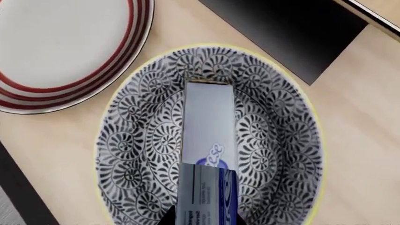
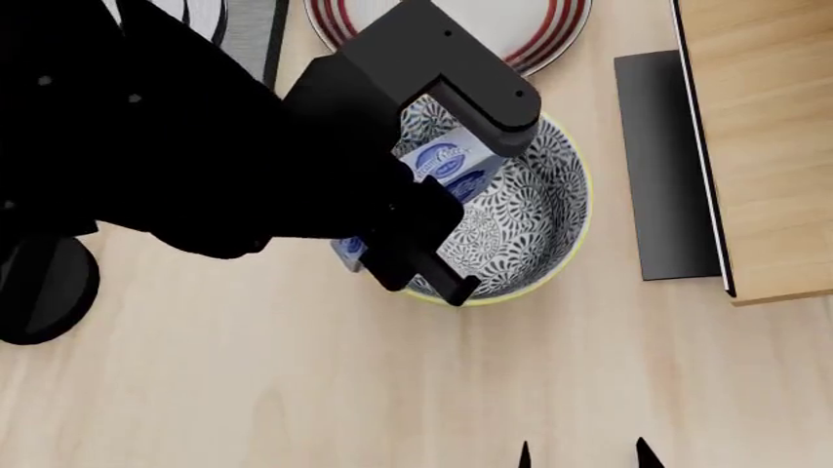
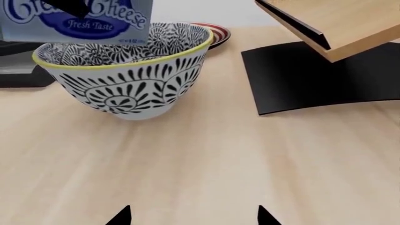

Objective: Pick up the cream cheese and put it in the bowl.

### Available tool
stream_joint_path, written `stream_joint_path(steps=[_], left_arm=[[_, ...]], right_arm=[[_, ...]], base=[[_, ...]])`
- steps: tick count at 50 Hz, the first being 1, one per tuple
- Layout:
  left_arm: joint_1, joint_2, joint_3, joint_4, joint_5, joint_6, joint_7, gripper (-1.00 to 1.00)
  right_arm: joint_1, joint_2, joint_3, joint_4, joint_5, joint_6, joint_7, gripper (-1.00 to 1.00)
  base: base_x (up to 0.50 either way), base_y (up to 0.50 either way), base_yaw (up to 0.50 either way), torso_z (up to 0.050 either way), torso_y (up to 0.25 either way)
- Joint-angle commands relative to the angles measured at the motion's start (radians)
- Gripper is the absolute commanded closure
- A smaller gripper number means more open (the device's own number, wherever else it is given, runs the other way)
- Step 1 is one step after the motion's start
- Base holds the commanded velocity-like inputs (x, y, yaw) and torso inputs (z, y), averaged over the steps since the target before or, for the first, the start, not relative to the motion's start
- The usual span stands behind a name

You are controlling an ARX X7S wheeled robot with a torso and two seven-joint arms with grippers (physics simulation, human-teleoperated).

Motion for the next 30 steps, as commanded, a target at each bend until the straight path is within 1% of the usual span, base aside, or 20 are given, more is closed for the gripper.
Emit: stream_joint_path(steps=[1, 6, 30], left_arm=[[-0.016, 0.001, 0.016, -0.009, -0.004, 0.012, -0.004, 1.0], [-0.012, -0.001, 0.038, -0.006, 0.005, 0.024, 0.006, 1.0], [-0.033, -0.004, 0.066, -0.035, -0.017, 0.044, 0.005, 1.0]], right_arm=[[-0.001, 0.003, 0.006, 0.029, 0.034, 0.005, 0.004, -1.0], [-0.003, 0.003, 0.005, 0.028, 0.033, 0.002, 0.005, -1.0], [-0.002, 0.004, -0.001, 0.031, 0.036, 0.0, 0.007, -1.0]], base=[[0.0, 0.0, 0.0, 0.0, 0.0], [0.0, 0.0, 0.0, 0.0, 0.0], [0.0, 0.0, 0.0, 0.0, 0.0]])
